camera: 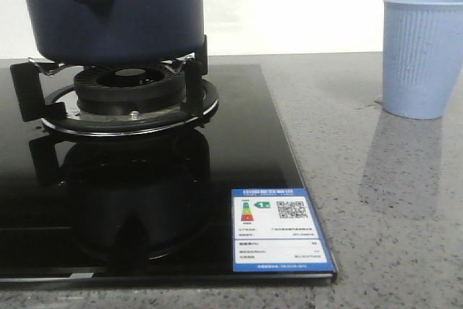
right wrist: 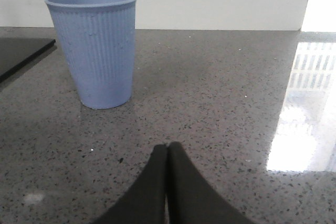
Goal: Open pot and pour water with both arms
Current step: 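Move left gripper toward the blue lid knob, right gripper toward the cup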
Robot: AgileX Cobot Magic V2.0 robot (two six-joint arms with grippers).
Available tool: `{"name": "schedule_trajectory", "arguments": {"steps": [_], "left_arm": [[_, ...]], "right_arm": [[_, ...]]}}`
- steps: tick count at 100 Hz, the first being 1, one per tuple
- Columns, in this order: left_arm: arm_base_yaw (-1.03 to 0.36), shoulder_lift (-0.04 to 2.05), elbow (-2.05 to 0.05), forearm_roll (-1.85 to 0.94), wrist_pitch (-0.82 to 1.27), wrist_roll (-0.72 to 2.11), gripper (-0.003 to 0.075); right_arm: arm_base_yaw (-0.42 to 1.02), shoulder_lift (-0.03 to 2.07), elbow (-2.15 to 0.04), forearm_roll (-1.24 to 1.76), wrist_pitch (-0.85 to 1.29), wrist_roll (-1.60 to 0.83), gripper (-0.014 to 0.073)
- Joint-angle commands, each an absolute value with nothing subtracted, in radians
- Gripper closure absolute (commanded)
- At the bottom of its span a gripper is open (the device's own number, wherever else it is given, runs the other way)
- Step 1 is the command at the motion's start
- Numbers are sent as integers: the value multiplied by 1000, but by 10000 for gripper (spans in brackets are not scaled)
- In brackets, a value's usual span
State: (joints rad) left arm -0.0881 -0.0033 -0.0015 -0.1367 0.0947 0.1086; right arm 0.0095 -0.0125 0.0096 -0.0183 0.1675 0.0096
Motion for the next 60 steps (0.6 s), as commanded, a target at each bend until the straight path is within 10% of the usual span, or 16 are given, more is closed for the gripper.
{"name": "schedule_trajectory", "arguments": {"steps": [1, 60], "left_arm": [[-86, -27, 13, -147, 23, 100, 736], [-86, -27, 13, -150, 0, 100, 736]], "right_arm": [[9, -30, 26, -32, 88, 7, 657], [9, -30, 26, 0, 54, 7, 657]]}}
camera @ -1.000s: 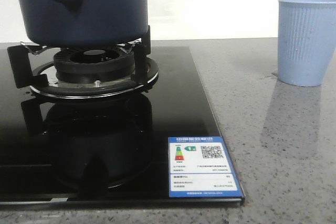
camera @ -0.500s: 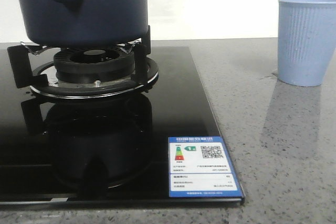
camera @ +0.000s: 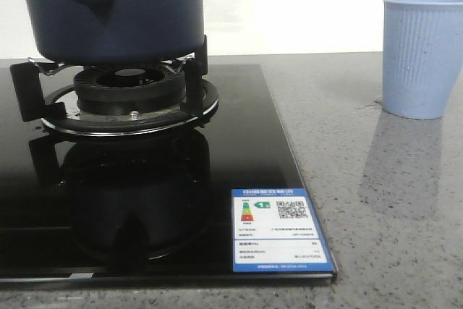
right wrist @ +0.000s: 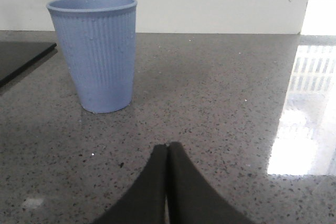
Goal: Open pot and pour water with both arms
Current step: 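Move left gripper toward the blue lid knob, right gripper toward the cup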
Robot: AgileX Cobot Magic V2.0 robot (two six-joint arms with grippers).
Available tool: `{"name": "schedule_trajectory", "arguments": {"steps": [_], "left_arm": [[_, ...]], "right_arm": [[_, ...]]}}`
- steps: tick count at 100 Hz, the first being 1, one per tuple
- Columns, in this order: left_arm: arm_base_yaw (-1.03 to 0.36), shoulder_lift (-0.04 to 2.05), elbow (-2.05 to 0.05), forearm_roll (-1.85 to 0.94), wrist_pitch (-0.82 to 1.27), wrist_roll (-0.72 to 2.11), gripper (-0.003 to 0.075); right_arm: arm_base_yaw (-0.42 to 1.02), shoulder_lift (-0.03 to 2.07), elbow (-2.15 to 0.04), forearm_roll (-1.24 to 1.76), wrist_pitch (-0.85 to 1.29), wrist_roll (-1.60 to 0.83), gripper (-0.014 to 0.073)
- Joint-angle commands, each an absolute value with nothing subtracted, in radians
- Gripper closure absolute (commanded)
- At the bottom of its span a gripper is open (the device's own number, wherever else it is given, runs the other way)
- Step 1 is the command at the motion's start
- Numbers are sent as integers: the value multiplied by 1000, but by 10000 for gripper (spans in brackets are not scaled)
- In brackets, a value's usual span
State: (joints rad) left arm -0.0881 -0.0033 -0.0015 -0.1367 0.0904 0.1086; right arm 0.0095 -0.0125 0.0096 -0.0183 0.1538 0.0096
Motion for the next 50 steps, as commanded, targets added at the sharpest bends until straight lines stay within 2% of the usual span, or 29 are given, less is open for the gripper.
{"name": "schedule_trajectory", "arguments": {"steps": [1, 50], "left_arm": [[-86, -27, 13, -155, 0, 100, 736], [-86, -27, 11, -566, -111, 100, 736]], "right_arm": [[9, -30, 26, 0, 51, 7, 657], [9, -30, 26, 434, -45, 7, 657]]}}
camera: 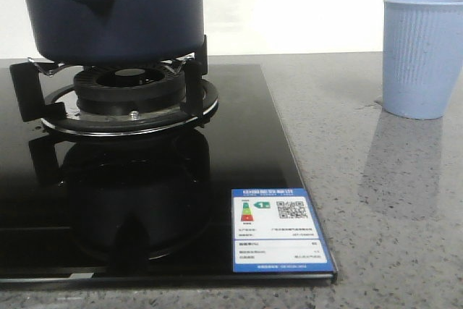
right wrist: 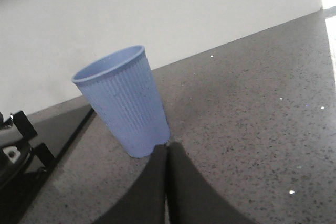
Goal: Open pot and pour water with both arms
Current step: 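Move left gripper toward the blue lid knob, right gripper toward the cup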
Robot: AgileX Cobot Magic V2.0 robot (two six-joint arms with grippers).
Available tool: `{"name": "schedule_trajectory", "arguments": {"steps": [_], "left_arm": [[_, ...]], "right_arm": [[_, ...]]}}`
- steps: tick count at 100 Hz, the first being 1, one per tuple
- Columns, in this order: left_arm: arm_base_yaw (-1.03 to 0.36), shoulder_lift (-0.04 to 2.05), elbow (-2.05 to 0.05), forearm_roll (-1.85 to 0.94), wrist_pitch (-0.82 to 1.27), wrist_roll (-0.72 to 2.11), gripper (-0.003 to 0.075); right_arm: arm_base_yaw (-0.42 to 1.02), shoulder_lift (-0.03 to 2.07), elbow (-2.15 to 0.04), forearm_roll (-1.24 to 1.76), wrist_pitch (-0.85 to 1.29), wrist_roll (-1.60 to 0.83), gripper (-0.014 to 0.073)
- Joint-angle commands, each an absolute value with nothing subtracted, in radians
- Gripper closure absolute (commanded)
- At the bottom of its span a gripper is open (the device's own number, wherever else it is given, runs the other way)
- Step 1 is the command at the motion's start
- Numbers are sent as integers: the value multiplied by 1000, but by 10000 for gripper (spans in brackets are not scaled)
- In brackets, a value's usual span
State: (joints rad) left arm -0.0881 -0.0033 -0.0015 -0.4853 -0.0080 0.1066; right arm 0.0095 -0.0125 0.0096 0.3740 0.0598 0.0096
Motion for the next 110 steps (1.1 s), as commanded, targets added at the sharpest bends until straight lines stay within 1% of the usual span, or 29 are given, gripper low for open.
{"name": "schedule_trajectory", "arguments": {"steps": [1, 18, 33, 43, 51, 71, 85, 94, 110], "left_arm": [[-86, -27, 11, -571, -114, 100, 736], [-86, -27, -26, -595, -121, 100, 736], [-86, -6, -124, -549, -83, 104, 736], [-86, 50, -232, -437, 47, 110, 736], [-86, 109, -324, -357, 135, 110, 736], [-88, 287, -514, -342, 275, 119, 736], [-172, 368, -562, -345, 270, 168, 736], [-248, 405, -579, -338, 265, 218, 736], [-340, 456, -580, -345, 174, 218, 735]], "right_arm": [[9, -30, 26, 436, -48, 7, 657], [9, -30, -7, 443, -27, 7, 654], [9, -22, -85, 398, 54, 7, 654], [9, 14, -170, 324, 173, 7, 652], [9, 63, -242, 273, 228, 7, 652], [9, 246, -406, 206, 384, -10, 653], [19, 352, -501, 206, 436, -133, 655], [42, 388, -536, 206, 424, -134, 655], [53, 408, -546, 222, 393, -134, 652]]}}
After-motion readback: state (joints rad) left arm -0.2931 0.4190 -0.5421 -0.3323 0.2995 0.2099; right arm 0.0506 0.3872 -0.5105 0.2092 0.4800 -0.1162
